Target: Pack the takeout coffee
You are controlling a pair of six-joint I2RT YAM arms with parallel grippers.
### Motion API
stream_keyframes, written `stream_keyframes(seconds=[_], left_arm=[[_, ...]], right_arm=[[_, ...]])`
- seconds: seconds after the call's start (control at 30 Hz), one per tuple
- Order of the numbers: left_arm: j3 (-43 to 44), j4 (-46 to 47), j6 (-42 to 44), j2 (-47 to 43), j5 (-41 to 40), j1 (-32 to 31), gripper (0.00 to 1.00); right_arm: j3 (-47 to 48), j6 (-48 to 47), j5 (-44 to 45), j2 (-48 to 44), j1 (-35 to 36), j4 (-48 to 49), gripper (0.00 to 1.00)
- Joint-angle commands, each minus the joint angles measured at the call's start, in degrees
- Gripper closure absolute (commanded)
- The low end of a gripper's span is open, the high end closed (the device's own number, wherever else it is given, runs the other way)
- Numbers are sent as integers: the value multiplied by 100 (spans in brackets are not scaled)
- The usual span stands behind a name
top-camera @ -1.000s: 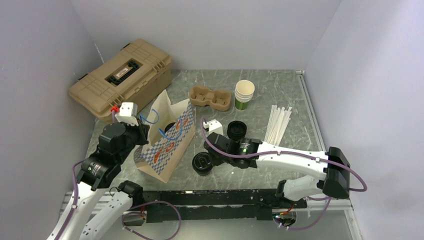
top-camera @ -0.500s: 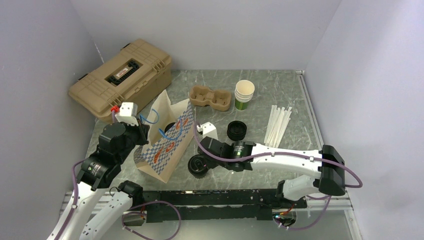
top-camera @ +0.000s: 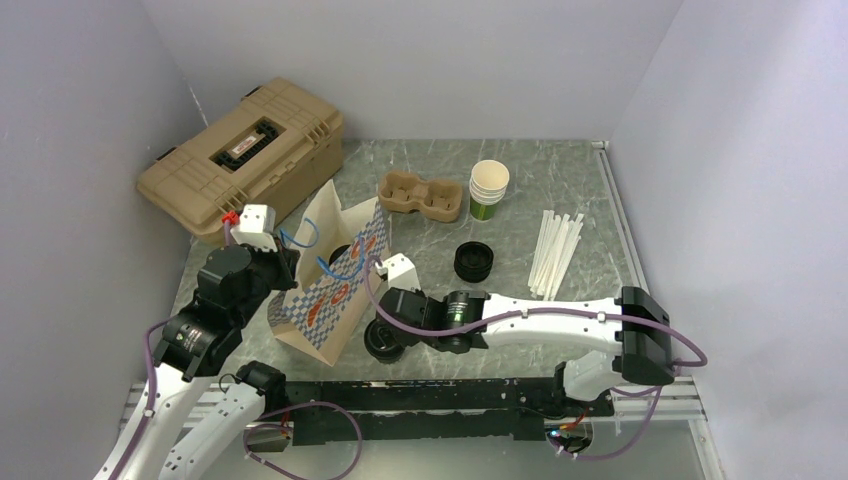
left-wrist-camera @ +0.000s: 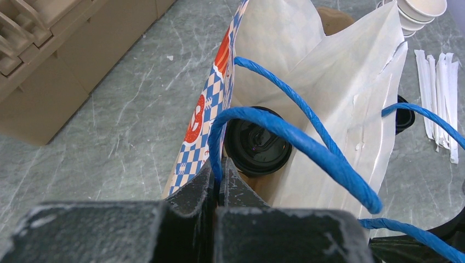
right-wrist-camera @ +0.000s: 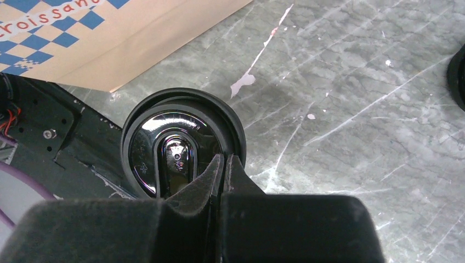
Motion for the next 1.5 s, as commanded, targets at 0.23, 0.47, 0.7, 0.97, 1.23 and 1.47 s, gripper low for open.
stream_keyframes(seconds=[0.23, 0.47, 0.7, 0.97, 1.23, 1.47], left_arm=[[48, 98, 59, -14, 99, 5, 100], [53, 89, 58, 13, 87, 3, 100], [42, 89, 59, -12, 79, 2, 100], [47, 88, 51, -40, 87, 6, 100], [43, 87, 56, -56, 100, 8, 100], [42, 89, 60, -66, 103, 6, 100]], right_arm=[[-650, 218, -931, 960, 349, -1550, 100], [145, 407, -194, 712, 350, -1992, 100], [861, 609, 609, 248, 343, -2309, 79], [1521, 466, 997, -68, 341, -2168, 62], [1642, 186, 760, -77, 324, -1763, 55], [1547, 82, 323, 123, 297, -1379, 45]])
